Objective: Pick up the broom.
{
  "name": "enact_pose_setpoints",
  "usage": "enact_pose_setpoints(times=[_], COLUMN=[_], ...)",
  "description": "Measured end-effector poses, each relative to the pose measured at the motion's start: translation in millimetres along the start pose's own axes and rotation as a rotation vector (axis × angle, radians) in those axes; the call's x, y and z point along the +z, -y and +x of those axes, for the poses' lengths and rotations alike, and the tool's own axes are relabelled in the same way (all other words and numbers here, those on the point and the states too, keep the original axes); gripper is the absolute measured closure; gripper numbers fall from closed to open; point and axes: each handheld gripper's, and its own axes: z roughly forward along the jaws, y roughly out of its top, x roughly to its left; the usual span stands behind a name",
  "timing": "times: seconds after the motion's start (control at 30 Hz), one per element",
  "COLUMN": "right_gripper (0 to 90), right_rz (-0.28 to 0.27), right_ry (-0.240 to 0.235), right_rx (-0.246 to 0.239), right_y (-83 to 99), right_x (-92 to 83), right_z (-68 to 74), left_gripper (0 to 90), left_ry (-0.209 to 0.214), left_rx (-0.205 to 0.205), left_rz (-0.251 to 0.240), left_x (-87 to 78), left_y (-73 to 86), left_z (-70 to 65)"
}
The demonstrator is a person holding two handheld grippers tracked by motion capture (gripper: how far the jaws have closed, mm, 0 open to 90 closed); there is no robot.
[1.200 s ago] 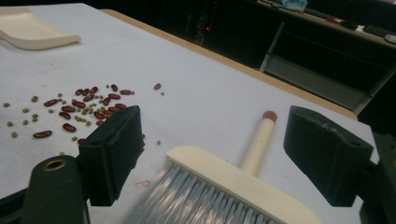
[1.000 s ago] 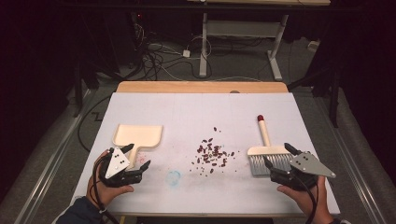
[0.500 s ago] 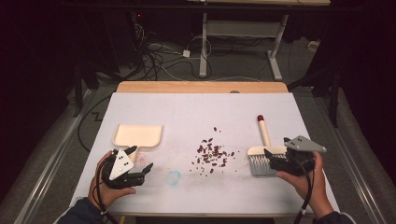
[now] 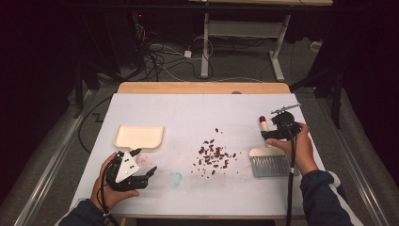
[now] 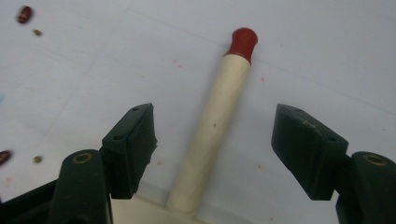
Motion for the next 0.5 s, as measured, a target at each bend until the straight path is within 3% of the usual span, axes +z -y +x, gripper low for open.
enact_pose_setpoints(times=[0.23, 0.33, 0.43, 0.5], right_gripper=[40.2, 52.3, 62.8, 63.4], right_rz=[0.157, 0.157, 0.159, 0.153], right_ry=[0.041, -0.02, -0.027, -0.025], right_rx=[0.05, 0.082, 0.075, 0.086], right_y=[-11.8, -13.8, -15.2, -15.2], right_x=[44.8, 49.6, 49.2, 49.3], right_z=[-8.0, -10.4, -6.8, -5.0], left_gripper=[20.8, 20.8, 20.8, 20.8], left_ry=[0.008, 0.012, 0.015, 0.017], left_rx=[0.004, 0.008, 0.017, 0.022], left_rz=[0.006, 0.008, 0.013, 0.014], left_x=[1.2, 1.5, 2.0, 2.0], left_y=[1.1, 1.2, 0.9, 0.7], left_z=[-0.2, -0.8, -1.6, -2.1])
